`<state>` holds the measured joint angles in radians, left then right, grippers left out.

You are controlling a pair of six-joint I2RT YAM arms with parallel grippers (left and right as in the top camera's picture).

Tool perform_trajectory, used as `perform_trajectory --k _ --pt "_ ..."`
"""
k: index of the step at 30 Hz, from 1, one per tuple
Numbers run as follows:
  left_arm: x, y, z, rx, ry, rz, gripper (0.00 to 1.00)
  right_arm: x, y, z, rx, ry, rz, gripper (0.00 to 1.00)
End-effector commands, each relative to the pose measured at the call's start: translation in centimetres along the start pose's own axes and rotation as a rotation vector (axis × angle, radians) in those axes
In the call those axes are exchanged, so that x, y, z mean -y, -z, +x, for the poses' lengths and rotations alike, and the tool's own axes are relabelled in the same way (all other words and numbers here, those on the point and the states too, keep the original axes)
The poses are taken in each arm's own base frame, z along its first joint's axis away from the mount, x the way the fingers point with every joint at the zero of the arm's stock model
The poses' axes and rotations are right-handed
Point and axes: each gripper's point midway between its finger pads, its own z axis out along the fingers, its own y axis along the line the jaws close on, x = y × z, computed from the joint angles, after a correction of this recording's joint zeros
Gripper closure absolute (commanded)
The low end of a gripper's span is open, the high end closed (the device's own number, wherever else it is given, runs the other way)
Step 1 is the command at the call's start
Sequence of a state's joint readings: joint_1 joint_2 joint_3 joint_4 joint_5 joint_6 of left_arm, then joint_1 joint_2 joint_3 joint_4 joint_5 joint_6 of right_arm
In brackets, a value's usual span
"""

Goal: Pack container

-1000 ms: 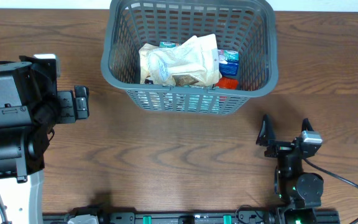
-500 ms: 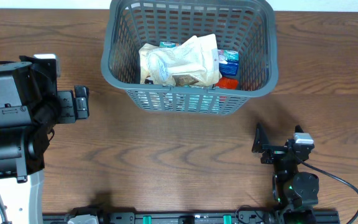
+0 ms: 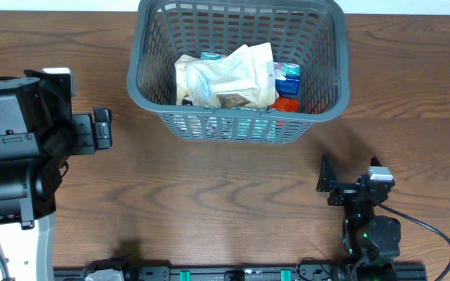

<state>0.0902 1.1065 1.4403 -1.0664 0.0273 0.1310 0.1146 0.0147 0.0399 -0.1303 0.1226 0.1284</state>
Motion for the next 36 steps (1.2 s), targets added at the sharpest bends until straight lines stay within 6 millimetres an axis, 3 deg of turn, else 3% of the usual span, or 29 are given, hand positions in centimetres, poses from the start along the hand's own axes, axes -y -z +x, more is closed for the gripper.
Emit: perform_trajectory --k 1,26,33,36 --pt "0.1 -0.2 0.1 -0.007 0.001 0.007 0.01 -0.3 0.0 0.2 -0.003 0.011 -0.018 0.01" --pt "-0.6 -0.1 0.3 -0.014 -0.044 -0.029 0.01 -0.3 0.0 0.2 -0.003 0.011 -0.018 0.01" --pt "-0.3 2.5 -0.2 0.176 -0.012 -0.026 0.01 -0.3 0.0 0.2 -0.003 0.011 -0.018 0.01" --pt "0.1 2.6 1.3 0.243 -0.012 -0.020 0.01 -0.3 0.0 0.2 -0.003 0.011 -0.018 0.01"
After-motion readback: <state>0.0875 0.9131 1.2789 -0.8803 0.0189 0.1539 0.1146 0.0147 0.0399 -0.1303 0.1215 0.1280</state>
